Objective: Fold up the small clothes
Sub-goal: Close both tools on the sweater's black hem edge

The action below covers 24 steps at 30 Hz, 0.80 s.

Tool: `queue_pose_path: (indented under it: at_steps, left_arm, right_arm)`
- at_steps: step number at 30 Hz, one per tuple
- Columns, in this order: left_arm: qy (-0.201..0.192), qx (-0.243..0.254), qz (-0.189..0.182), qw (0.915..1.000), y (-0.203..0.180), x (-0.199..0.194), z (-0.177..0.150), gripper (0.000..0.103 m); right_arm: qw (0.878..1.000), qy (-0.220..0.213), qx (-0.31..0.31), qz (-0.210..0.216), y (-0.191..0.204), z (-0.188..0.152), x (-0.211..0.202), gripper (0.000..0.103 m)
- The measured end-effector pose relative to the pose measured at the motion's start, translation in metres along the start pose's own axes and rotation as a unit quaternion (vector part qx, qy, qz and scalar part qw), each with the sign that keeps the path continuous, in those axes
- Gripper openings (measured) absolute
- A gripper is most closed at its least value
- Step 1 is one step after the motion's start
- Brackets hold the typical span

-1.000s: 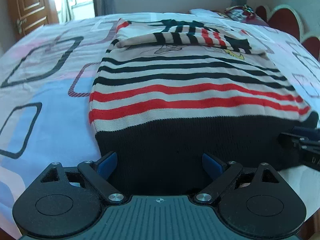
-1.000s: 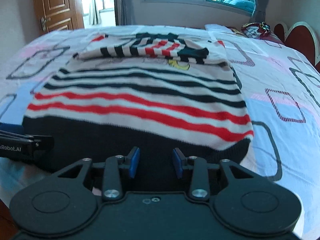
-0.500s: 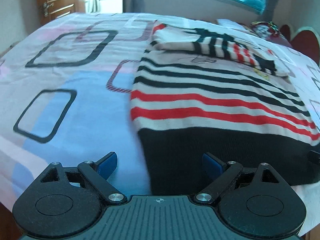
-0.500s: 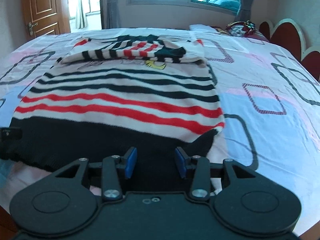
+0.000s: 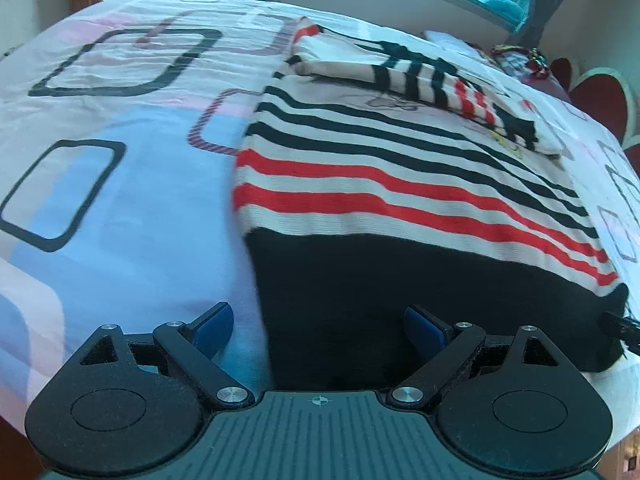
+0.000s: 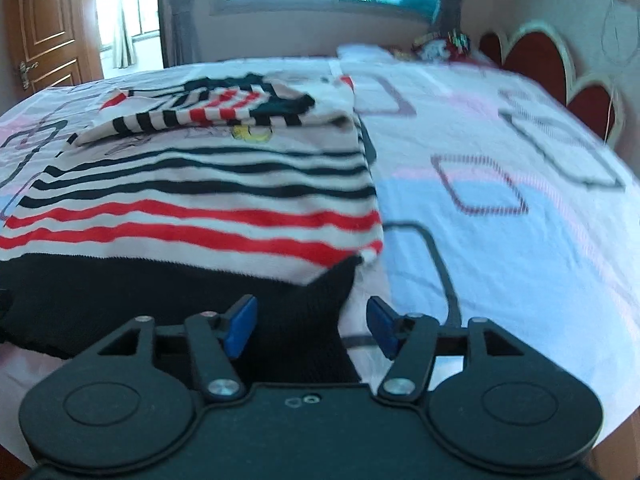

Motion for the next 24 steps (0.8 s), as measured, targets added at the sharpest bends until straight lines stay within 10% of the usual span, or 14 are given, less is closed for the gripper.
queue_pose_path:
  at_steps: [6,14,17,20,24]
  left_arm:
    - [0.012,-0.008,-0.036,0.9993,-0.006,0.001,0.002,0.089]
    - [0.013,-0.011,-0.041,0.999,0.002,0.0,0.008,0.029]
    - [0.017,-0.016,-0.04,0.9989,0.011,-0.002,0.006,0.028]
    - [0.017,-0.007,-0.046,0.9988,0.012,-0.003,0.004,0.029]
    - [0.02,-0.031,-0.063,0.9973,0.013,-0.003,0.004,0.051]
  right_arm:
    - [0.997,0.037,0.062,0.021,-0.011,-0.006,0.005,0.041]
    - [0.995,0.053,0.079,0.033,-0.009,-0.006,0.007,0.025]
    - [0.994,0.061,0.081,0.041,-0.007,-0.003,0.005,0.018]
    - [0.996,0.052,0.07,0.025,-0.008,-0.004,0.003,0.042]
    - [0.993,0.049,0.101,0.026,-0.015,-0.004,0.006,0.045]
Point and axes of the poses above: each gripper's, at about its wrist camera, not at the fingertips, and x roughly the way its jaws point, y to its left, z to its top, the point moved 1 cm from there along x, roughly the way its jaws point, and after that the axes turned 12 degrees about -y, right-handed, at the moved point
